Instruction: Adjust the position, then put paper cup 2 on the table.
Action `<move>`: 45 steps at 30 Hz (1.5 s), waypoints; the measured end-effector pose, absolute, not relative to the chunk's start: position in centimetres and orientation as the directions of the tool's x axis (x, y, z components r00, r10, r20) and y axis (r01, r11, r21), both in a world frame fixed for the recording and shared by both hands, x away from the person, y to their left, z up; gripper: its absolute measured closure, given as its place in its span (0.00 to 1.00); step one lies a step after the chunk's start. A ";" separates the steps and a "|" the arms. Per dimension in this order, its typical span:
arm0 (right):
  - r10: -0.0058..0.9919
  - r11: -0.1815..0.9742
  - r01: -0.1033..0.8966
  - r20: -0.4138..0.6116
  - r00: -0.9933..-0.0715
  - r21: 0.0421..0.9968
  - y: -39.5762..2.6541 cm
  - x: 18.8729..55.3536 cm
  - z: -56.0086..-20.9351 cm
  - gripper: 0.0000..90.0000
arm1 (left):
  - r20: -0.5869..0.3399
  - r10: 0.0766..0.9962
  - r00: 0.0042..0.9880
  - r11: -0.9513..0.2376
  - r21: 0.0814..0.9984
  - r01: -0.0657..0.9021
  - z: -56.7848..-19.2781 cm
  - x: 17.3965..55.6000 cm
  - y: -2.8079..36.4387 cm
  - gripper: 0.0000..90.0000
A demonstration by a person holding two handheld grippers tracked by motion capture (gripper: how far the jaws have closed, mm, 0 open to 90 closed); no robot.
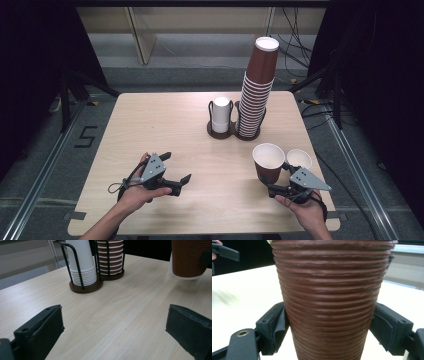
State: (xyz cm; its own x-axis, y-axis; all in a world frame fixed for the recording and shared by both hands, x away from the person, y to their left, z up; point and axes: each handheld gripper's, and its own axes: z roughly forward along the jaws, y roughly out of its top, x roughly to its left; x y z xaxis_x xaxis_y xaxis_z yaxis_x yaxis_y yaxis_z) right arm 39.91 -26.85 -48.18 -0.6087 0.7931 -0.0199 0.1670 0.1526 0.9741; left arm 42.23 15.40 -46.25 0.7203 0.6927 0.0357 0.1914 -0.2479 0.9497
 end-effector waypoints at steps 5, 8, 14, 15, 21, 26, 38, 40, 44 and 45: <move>0.802 0.138 0.203 0.011 -0.597 0.969 -26.5 40.4 -49.1 0.23 | 0.064 0.695 0.716 -0.273 0.945 0.180 -46.4 42.2 15.3 0.01; 0.826 0.167 0.198 -0.027 -0.563 0.966 -26.4 41.0 -49.2 0.23 | 0.071 0.692 0.718 -0.282 0.942 0.179 -46.6 42.0 15.3 0.01; 0.833 0.145 0.192 -0.015 -0.553 0.971 -26.2 41.0 -49.1 0.23 | 0.071 0.694 0.716 -0.272 0.947 0.171 -46.2 42.2 15.3 0.00; 0.815 0.144 0.202 0.000 -0.580 0.969 -26.3 41.0 -49.0 0.23 | 0.067 0.697 0.714 -0.269 0.947 0.174 -46.3 42.2 15.2 0.00; 0.828 0.155 0.218 -0.007 -0.560 0.964 -25.6 40.9 -49.0 0.23 | 0.061 0.686 0.725 -0.269 0.947 0.174 -46.4 41.6 15.2 0.00; 0.827 0.188 0.206 -0.042 -0.561 0.960 -25.3 41.3 -49.2 0.22 | 0.066 0.691 0.719 -0.261 0.951 0.164 -46.2 41.8 15.4 0.00; 0.850 0.202 0.308 -0.010 -0.526 0.930 -25.7 42.0 -50.0 0.22 | 0.071 0.687 0.723 -0.269 0.949 0.163 -46.1 41.7 15.3 0.00; 0.851 0.207 0.309 -0.016 -0.524 0.928 -25.6 42.1 -50.0 0.22 | 0.068 0.684 0.726 -0.267 0.950 0.163 -46.3 41.5 15.5 0.00; 0.852 0.188 0.322 0.009 -0.523 0.928 -25.4 42.1 -50.0 0.21 | 0.068 0.686 0.724 -0.267 0.950 0.163 -46.2 41.4 15.7 0.00; 0.848 0.187 0.324 0.014 -0.529 0.927 -25.4 42.2 -50.0 0.21 | 0.070 0.686 0.724 -0.267 0.950 0.161 -46.2 41.4 15.8 0.00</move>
